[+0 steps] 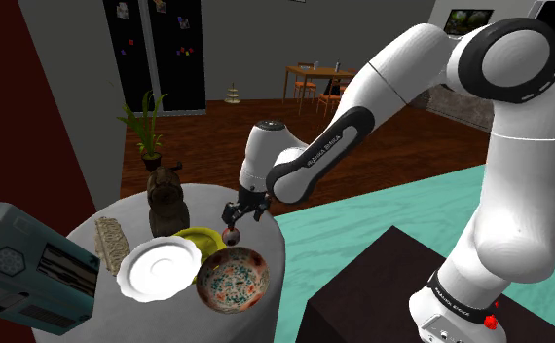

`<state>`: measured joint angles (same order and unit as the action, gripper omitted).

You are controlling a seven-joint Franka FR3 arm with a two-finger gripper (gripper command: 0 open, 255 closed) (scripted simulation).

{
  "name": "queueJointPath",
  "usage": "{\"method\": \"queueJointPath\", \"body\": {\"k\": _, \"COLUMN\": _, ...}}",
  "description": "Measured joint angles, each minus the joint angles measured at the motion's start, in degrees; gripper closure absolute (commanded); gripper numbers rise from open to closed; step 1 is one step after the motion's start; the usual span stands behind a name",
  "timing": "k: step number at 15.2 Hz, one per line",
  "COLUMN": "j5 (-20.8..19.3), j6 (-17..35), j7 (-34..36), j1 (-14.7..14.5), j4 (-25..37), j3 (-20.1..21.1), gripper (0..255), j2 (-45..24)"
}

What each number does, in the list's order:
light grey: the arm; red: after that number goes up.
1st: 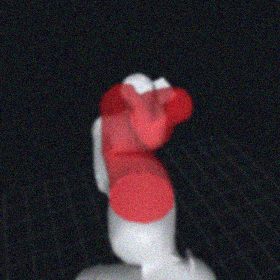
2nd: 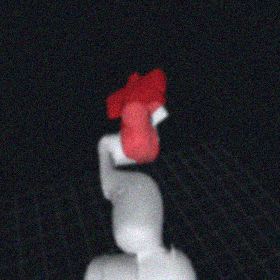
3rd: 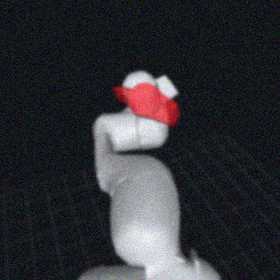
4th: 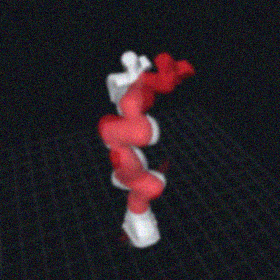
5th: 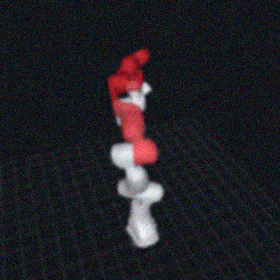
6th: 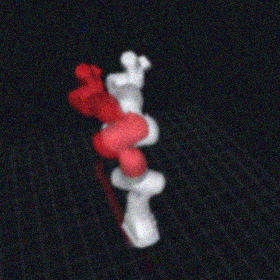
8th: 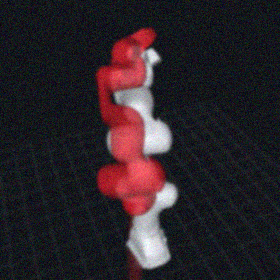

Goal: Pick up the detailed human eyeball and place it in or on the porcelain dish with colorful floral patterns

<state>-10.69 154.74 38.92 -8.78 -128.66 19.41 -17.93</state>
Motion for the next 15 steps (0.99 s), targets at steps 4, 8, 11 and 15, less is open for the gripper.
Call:
{"method": "queueJointPath", "body": {"k": 4, "j5": -4.01, "j6": 2.22, "j7": 4.33, "j1": -3.47, "j4": 5.33, "j3": -2.91, "gripper": 0, "j2": -6.70}}
{"method": "queueJointPath", "body": {"k": 8, "j5": -5.53, "j6": 3.96, "j7": 5.68, "j1": -4.85, "j4": 6.73, "j3": -4.33, "gripper": 0, "j2": -9.72}}
{"method": "queueJointPath", "body": {"k": 11, "j5": -6.47, "j6": 5.13, "j7": 6.42, "j1": -5.78, "j4": 7.99, "j3": -5.36, "gripper": 0, "j2": -12.14}}
{"method": "queueJointPath", "body": {"k": 15, "j5": -6.68, "j6": 5.44, "j7": 6.54, "j1": -5.96, "j4": 8.28, "j3": -5.61, "gripper": 0, "j2": -12.73}}
